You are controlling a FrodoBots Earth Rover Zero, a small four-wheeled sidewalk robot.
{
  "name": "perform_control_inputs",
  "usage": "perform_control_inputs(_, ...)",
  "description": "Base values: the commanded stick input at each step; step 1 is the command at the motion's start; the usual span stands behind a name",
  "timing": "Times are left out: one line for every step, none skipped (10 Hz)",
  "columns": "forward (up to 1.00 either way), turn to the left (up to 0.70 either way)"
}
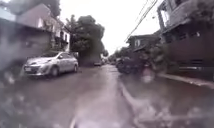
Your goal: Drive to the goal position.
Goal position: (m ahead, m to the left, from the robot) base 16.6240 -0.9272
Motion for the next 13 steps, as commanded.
perform_control_inputs(1.0,0.0)
perform_control_inputs(1.0,0.0)
perform_control_inputs(1.0,0.0)
perform_control_inputs(1.0,0.0)
perform_control_inputs(1.0,0.0)
perform_control_inputs(1.0,0.0)
perform_control_inputs(1.0,0.0)
perform_control_inputs(1.0,0.0)
perform_control_inputs(1.0,0.0)
perform_control_inputs(1.0,0.0)
perform_control_inputs(1.0,0.0)
perform_control_inputs(1.0,0.0)
perform_control_inputs(1.0,0.0)
